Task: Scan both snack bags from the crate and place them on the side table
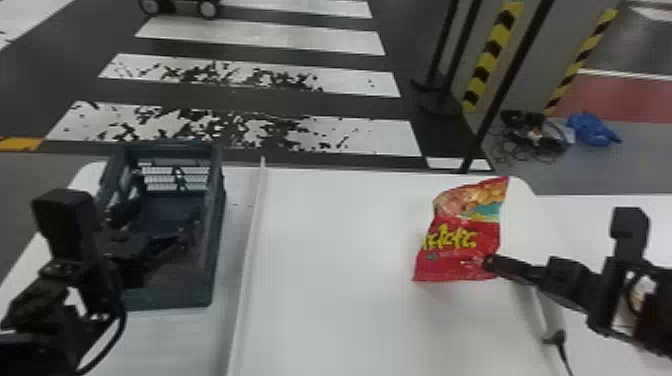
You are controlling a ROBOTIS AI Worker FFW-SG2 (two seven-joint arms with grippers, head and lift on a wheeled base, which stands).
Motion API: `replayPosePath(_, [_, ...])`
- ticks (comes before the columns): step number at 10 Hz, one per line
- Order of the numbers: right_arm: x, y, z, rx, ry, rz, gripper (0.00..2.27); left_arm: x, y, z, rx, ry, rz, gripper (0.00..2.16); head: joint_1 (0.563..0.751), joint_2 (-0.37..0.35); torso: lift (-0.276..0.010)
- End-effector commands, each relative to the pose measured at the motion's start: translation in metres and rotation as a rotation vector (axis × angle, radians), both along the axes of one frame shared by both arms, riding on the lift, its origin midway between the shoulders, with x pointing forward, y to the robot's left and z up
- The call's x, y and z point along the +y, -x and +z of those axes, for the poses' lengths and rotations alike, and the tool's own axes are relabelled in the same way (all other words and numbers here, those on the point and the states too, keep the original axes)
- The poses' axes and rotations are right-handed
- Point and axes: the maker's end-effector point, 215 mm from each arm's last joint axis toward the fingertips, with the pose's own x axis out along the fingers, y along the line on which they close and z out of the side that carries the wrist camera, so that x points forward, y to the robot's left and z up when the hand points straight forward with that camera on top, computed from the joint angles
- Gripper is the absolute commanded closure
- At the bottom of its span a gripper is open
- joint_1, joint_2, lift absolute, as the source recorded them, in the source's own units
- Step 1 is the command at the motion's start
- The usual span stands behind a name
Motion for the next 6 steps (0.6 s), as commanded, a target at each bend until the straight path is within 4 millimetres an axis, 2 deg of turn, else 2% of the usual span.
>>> replayPosePath(1, [-0.010, -0.003, 0.021, -0.024, 0.170, 0.002, 2.24, 0.000, -0.001, 0.001, -0.001, 0.001, 0.000, 0.09, 0.695, -0.161, -0.098])
replayPosePath(2, [-0.013, 0.000, 0.027, -0.023, 0.289, 0.012, 2.24, 0.000, -0.001, 0.000, 0.000, 0.001, 0.000, 0.09, 0.695, -0.174, -0.098])
replayPosePath(4, [-0.006, -0.002, 0.037, -0.059, 0.539, 0.079, 2.24, 0.000, -0.001, -0.003, 0.006, 0.004, -0.001, 0.09, 0.695, -0.182, -0.098])
replayPosePath(6, [0.037, -0.012, 0.048, -0.143, 0.753, 0.278, 2.24, 0.000, -0.002, -0.004, 0.007, 0.008, -0.001, 0.09, 0.695, -0.159, -0.098])
